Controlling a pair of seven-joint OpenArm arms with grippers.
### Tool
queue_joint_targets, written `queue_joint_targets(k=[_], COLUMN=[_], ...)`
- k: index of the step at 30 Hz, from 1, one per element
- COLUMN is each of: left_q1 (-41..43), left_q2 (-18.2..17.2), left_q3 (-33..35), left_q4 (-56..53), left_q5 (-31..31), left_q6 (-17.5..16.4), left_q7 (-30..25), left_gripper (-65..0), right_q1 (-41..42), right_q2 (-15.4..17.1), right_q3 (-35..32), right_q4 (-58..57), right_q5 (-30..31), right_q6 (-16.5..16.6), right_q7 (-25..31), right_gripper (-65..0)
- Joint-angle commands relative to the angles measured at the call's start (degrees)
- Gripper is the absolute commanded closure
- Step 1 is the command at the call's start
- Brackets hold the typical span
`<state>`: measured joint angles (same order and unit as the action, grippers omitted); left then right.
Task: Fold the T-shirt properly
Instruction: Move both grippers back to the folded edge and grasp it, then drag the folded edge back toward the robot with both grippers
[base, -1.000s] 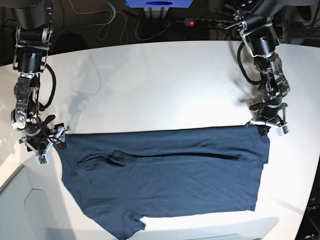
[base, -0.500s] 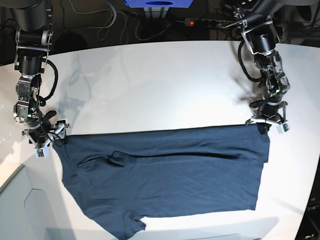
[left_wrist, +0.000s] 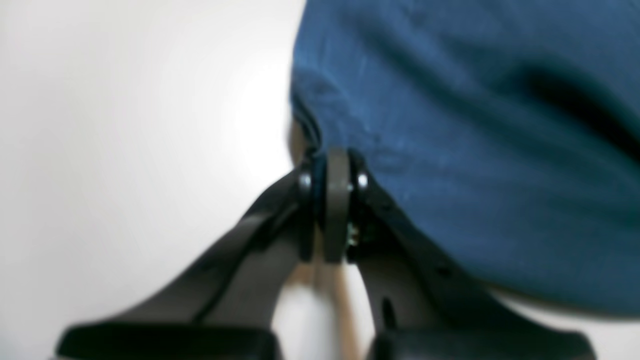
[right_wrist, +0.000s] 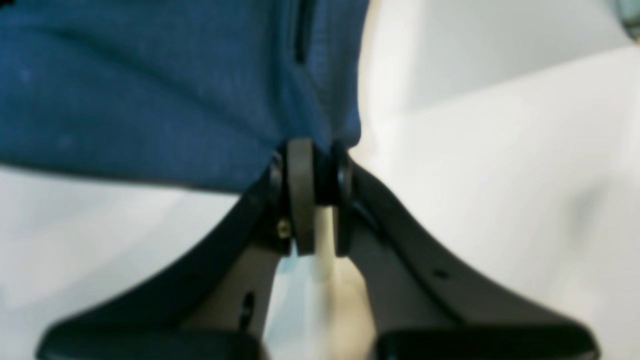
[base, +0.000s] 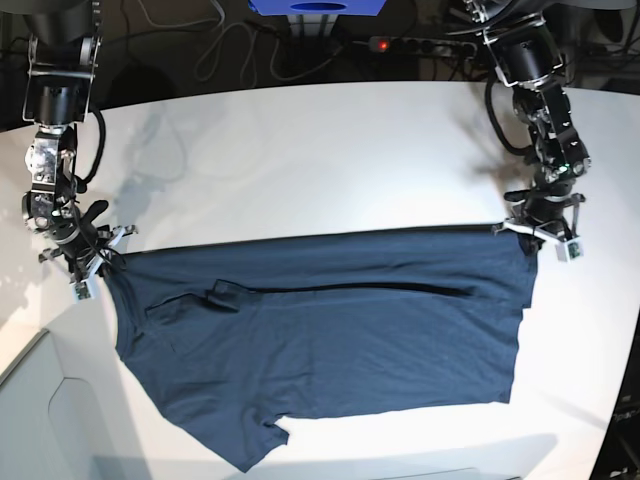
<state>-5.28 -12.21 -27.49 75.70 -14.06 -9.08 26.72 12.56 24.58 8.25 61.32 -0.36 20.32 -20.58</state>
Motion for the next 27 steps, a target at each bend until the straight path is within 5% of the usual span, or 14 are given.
queue_joint_targets(k=[1,13,27], left_q1=[-1.6,-10.7,0.8], left_q2=[-1.0,-2.9,-1.1], left_q3=[-0.2,-0.1,-0.9], left_q4=[3.9,10.1,10.8], left_q5=[-0.6,-0.1,-0.6], left_q6=[0.1,0.1,-0.2], left_q7=[-1.9,6.8,6.5], left_gripper=[0.0,0.0,0.0], right_q1=[2.0,11.5,-3.7], right_q2=[1.2,1.0,1.1], right_q3=[0.5,4.4,5.9], right_q4=[3.7,15.2,20.1], right_q5=[0.8,0.8,0.7], right_q6=[0.0,0.0,0.0], right_q7=[1.2,-15.0,-15.6], right_gripper=[-0.1,-0.1,-0.1])
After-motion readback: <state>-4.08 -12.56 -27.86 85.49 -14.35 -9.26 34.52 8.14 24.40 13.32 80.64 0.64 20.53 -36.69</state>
